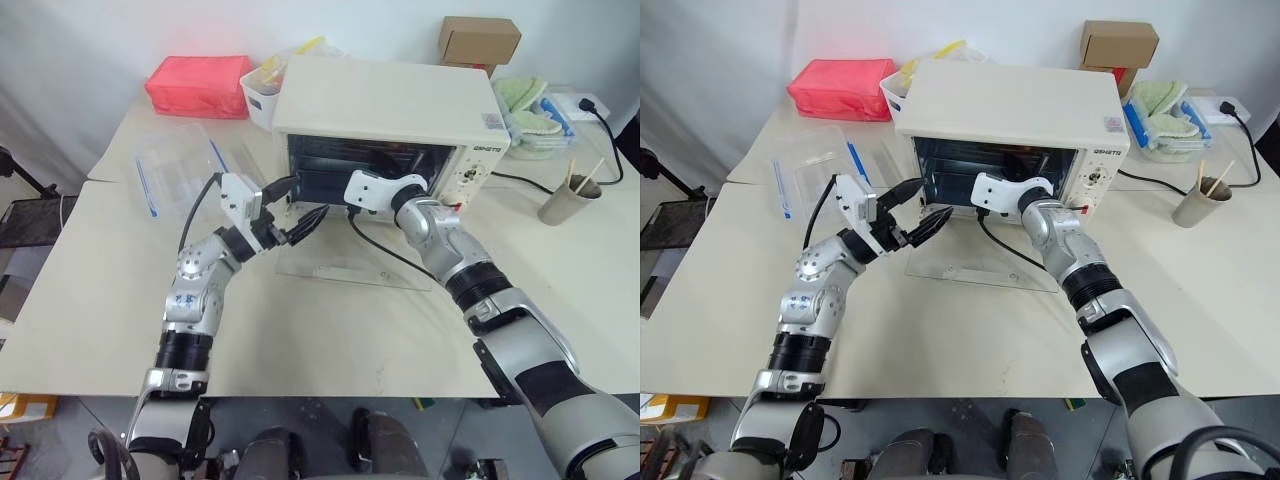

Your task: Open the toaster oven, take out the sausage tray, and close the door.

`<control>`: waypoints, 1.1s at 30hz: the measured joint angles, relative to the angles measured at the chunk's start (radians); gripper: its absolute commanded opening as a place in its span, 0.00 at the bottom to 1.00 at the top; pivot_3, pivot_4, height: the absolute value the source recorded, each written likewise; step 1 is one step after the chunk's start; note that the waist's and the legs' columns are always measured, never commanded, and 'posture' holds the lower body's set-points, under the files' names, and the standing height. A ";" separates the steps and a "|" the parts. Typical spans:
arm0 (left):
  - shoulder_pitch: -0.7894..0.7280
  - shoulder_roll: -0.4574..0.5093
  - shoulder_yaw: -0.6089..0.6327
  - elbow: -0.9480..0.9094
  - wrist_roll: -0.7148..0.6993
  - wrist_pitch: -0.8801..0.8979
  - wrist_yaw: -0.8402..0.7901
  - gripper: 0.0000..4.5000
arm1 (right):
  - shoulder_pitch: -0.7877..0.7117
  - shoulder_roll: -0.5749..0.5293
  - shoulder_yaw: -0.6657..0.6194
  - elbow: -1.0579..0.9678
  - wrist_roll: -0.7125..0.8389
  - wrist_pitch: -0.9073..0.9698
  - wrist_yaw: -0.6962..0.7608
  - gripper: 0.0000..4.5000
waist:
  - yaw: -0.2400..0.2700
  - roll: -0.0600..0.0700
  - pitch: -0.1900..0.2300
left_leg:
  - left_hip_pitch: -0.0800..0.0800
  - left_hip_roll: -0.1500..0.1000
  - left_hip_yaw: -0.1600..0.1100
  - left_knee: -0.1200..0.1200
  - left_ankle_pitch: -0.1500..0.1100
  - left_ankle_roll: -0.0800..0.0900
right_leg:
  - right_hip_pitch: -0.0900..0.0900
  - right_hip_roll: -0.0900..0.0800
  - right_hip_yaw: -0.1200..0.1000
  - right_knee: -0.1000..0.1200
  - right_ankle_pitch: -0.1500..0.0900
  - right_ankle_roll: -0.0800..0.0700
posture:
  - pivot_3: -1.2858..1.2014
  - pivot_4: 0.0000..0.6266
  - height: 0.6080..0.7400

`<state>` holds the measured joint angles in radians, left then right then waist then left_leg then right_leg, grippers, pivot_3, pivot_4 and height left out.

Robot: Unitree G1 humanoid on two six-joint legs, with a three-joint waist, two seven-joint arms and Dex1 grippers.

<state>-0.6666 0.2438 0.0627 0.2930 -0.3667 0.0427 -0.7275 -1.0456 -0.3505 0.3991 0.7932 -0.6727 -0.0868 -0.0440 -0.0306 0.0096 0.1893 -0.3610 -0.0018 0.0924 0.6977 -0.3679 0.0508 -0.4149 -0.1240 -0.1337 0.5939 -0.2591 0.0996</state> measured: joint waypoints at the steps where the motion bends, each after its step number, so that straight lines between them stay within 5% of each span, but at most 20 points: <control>1: -0.028 0.001 0.003 0.035 0.000 -0.004 -0.006 0.95 | 0.000 0.000 0.000 -0.002 0.000 0.000 0.001 0.01 | 0.000 0.000 0.000 | 0.000 0.000 0.000 0.000 0.000 0.000 | 0.000 0.000 -0.001 0.000 0.000 0.000 | 0.52 0.24 1.00; 14: -0.184 0.024 0.041 0.245 -0.007 -0.040 -0.076 0.95 | 0.135 -0.065 -0.014 -0.291 -0.001 0.047 0.128 0.01 | 0.002 0.000 0.000 | -0.010 0.000 -0.002 0.001 0.001 0.000 | -0.007 0.001 -0.003 0.000 0.000 0.000 | 0.52 0.24 1.00; 23: -0.214 0.039 0.055 0.275 -0.015 -0.008 -0.092 0.95 | 0.391 -0.116 -0.046 -0.723 -0.021 0.124 0.275 0.01 | 0.004 0.000 0.000 | -0.011 0.000 0.001 0.000 0.001 0.000 | -0.011 0.003 -0.001 0.002 0.000 0.000 | 0.52 0.24 1.00; 33: -0.212 0.050 0.058 0.266 -0.029 0.042 -0.106 0.95 | 0.582 -0.152 -0.072 -0.973 -0.060 0.176 0.353 0.01 | 0.013 0.000 0.000 | -0.010 0.000 0.001 0.001 0.002 -0.001 | -0.011 0.003 -0.001 0.002 0.000 0.000 | 0.52 0.24 1.00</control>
<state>-0.8790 0.2934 0.1207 0.5591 -0.3953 0.0852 -0.8334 -0.4641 -0.5025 0.3269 -0.1799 -0.7324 0.0888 0.3086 -0.0173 0.0092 0.1895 -0.3715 -0.0021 0.0934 0.6989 -0.3660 0.0503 -0.4260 -0.1209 -0.1344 0.5961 -0.2589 0.0999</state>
